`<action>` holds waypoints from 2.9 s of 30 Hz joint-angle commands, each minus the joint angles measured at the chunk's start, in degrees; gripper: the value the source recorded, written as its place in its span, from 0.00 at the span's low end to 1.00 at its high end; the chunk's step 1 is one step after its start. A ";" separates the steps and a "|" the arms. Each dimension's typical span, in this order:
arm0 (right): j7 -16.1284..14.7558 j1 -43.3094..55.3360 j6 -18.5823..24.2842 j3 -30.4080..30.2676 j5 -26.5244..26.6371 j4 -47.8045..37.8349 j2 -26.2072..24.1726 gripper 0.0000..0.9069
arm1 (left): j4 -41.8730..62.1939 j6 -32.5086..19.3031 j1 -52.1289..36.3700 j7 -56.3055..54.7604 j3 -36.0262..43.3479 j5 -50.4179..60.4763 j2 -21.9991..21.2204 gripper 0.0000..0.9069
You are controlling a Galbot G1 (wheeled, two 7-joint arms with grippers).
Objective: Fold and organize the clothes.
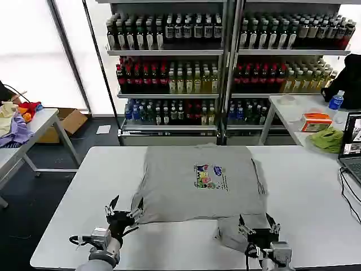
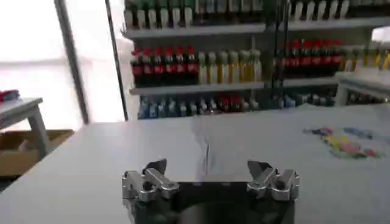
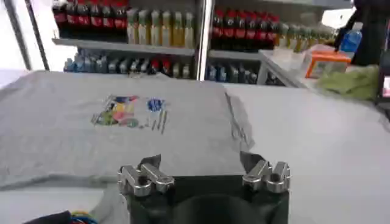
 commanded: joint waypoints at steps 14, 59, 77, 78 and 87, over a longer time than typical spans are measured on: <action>6.48 -5.77 -0.09 -1.31 1.26 1.64 1.80 1.00 | -0.47 6.26 1.79 0.35 1.58 -4.53 2.09 1.00; 1.02 -0.82 10.08 -2.48 0.71 -7.78 5.06 0.00 | 6.08 -0.84 -1.12 0.13 3.57 -1.68 0.51 0.00; -3.97 17.85 13.66 -0.24 -7.15 -7.59 8.10 0.00 | 7.17 -10.55 -12.49 -0.20 2.23 -7.66 -2.03 0.00; -3.97 18.66 13.66 -0.24 -7.17 -8.55 8.11 0.00 | 7.60 -10.53 -12.98 -0.20 2.25 -7.79 -2.00 0.00; -7.13 30.92 13.15 -0.58 -5.13 -21.99 7.81 0.00 | 17.42 -10.18 -21.24 -0.07 3.09 -9.14 -2.40 0.00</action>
